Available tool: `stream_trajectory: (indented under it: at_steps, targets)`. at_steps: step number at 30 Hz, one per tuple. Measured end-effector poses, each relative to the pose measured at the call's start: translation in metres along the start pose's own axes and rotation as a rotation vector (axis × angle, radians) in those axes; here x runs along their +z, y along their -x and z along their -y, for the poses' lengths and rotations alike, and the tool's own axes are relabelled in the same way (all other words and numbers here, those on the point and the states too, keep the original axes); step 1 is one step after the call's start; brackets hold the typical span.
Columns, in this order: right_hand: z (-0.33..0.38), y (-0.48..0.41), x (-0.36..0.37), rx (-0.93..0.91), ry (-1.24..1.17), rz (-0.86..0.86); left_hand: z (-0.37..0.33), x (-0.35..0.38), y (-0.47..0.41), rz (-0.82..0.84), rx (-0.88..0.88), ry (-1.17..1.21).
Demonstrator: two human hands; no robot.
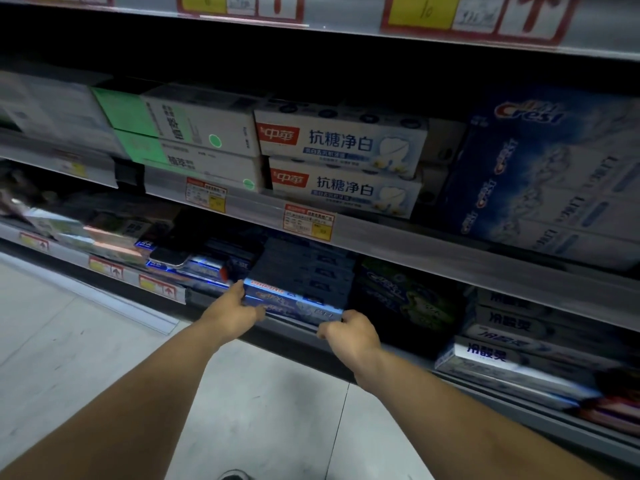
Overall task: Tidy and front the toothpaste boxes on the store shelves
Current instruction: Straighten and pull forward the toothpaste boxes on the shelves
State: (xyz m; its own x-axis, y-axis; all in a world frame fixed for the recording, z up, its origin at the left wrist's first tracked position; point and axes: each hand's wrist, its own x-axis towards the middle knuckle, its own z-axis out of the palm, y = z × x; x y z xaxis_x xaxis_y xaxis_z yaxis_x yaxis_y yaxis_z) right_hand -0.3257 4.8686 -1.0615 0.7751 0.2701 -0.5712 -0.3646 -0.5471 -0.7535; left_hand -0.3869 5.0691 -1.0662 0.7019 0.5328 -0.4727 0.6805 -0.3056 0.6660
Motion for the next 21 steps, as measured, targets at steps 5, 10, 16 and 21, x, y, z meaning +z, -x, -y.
stream_trajectory:
  at_steps: [5,10,16,21]
  targets:
    - [0.006,0.012,-0.018,-0.018,0.136,-0.017,-0.015,-0.007,0.020,-0.025,-0.028,-0.239]
    - [0.025,0.042,-0.039,-0.225,0.392,-0.059,-0.038,-0.021,0.052,-0.119,0.113,-0.421]
    - [0.055,0.111,-0.081,-0.510,0.654,-0.069,-0.095,-0.044,0.114,-0.185,0.300,-0.340]
    - [0.089,0.151,-0.113,-0.602,0.488,-0.159,-0.142,-0.059,0.153,-0.266,0.427,-0.102]
